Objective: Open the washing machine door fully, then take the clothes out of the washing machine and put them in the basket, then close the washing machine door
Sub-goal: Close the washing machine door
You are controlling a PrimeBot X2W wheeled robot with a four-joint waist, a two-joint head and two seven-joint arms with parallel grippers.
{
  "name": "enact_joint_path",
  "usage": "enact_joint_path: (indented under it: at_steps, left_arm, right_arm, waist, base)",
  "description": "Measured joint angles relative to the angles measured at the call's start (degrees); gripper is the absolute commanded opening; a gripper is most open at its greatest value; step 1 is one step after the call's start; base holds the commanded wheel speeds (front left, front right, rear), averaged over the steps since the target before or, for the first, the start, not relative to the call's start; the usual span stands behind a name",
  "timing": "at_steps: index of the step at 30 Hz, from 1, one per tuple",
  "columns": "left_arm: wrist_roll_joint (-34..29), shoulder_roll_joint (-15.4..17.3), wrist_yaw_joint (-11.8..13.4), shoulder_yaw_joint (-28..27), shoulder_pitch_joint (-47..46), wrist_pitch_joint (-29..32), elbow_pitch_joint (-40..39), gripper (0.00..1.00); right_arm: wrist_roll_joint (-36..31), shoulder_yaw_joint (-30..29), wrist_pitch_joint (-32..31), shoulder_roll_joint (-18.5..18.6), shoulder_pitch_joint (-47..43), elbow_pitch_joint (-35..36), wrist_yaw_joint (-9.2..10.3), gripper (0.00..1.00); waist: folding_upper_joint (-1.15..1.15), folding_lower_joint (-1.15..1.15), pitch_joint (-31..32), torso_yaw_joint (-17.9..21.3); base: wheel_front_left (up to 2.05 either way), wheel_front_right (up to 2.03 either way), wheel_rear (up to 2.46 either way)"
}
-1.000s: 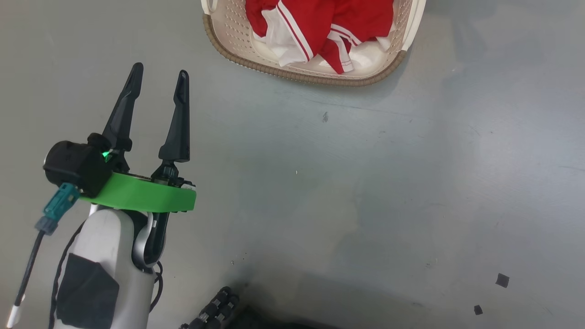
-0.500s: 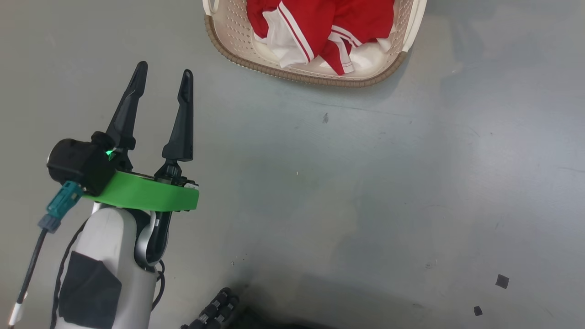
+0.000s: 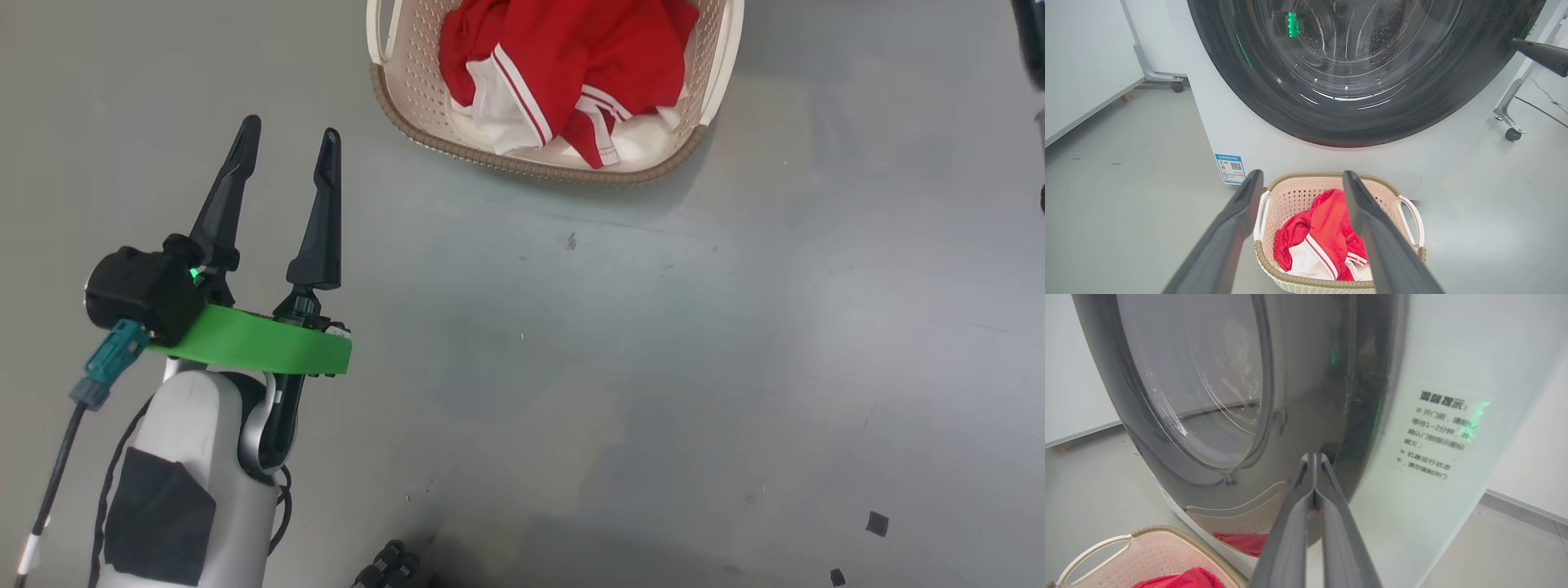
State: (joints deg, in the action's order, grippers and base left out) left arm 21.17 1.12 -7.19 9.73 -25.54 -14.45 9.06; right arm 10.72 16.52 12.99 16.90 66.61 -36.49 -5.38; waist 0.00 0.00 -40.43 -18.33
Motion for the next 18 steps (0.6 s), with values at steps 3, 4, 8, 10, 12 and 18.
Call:
enact_joint_path:
  at_steps: [3, 4, 8, 10, 12, 18]
  left_arm:
    - [-0.01, 0.0, 0.0, -0.18, 0.01, 0.0, 0.6, 1.0]
    - [-0.01, 0.0, 0.0, -0.2, 0.03, 0.0, 0.91, 1.0]
    - [-0.15, 0.0, 0.0, -0.29, 0.26, 0.0, 1.77, 1.0]
    - [-0.77, 0.0, 0.0, -0.32, 0.51, 0.0, 2.14, 1.0]
    - [-1.19, 0.0, 0.0, -0.49, 1.18, 0.0, 2.64, 1.0]
    - [-1.63, 0.03, 0.0, -1.41, 3.59, 0.0, 3.91, 1.0]
  right_arm:
    - [0.63, -0.27, 0.53, -0.07, -3.28, -1.36, 0.0, 0.0]
    - [1.16, -0.43, 0.73, -0.41, -4.39, -1.66, -0.01, 0.0]
    - [1.57, 0.09, 1.22, -2.15, -9.04, -1.98, -0.03, 0.0]
    - [2.42, 0.29, 1.29, -2.94, -11.34, -1.97, -0.09, 0.0]
    - [3.07, 0.31, 1.32, -3.54, -13.56, -1.89, -0.09, 0.0]
    - [4.28, 0.1, 1.45, -5.45, -19.29, -1.35, -0.1, 0.0]
  waist:
    - [0.0, 0.0, 1.62, 0.31]
    - [0.0, 0.0, 2.24, 0.44]
    - [0.0, 0.0, 4.89, 1.05]
    - [0.0, 0.0, 6.32, 1.44]
    - [0.0, 0.0, 7.79, 1.88]
    - [0.0, 0.0, 11.54, 3.24]
  base:
    - [0.0, 0.0, 0.0]
    - [0.0, 0.0, 0.0]
    - [0.0, 0.0, 0.0]
    - [0.0, 0.0, 0.0]
    - [0.0, 0.0, 0.0]
    - [0.0, 0.0, 0.0]
